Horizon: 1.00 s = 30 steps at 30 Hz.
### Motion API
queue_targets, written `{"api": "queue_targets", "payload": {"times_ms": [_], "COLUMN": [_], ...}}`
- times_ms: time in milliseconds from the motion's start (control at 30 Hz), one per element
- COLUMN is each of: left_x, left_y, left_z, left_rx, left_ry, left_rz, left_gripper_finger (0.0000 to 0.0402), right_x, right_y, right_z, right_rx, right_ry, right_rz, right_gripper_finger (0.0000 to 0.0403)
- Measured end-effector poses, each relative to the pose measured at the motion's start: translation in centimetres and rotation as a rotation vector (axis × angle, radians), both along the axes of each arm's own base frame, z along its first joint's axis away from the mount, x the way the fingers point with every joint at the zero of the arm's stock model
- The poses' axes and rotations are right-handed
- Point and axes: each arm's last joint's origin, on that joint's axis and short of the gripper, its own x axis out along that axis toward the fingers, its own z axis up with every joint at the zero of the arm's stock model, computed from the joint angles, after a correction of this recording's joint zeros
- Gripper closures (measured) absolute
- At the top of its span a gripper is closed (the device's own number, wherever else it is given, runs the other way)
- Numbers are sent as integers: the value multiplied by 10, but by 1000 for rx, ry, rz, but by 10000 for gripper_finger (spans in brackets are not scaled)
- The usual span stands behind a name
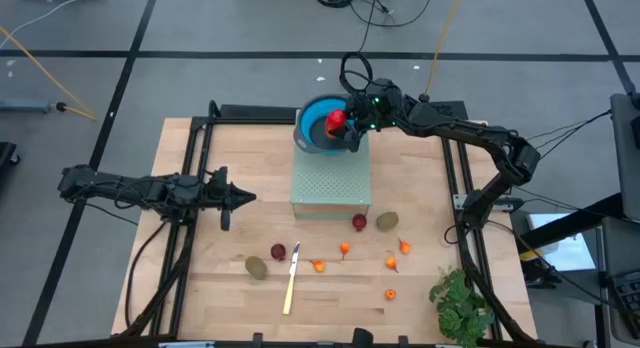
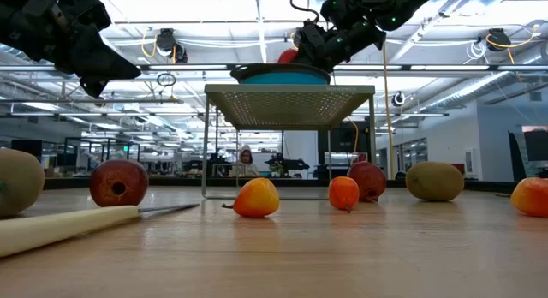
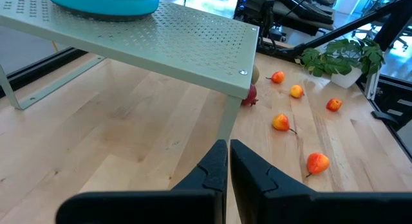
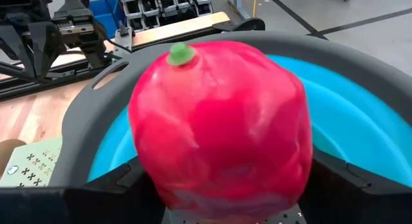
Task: Pick & Place Fruit
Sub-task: Put the mango into the blue strainer bowl on the shelf
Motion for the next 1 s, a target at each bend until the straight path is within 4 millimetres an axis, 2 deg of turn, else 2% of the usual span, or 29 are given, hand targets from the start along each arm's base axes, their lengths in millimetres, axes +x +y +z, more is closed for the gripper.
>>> {"api": "queue_targets", "payload": {"times_ms": [1000], "left_x": [0], "left_y": [0], "left_z": [0], "left_rx": [0], "left_ry": [0], "left_rz": [0], "left_gripper_finger": [385], "right_x": [1], "right_y": [-1], "right_z": [3], "right_rx": [-42], "right_ry": [-22], "right_rz": [10], "right_gripper_finger": [132]}}
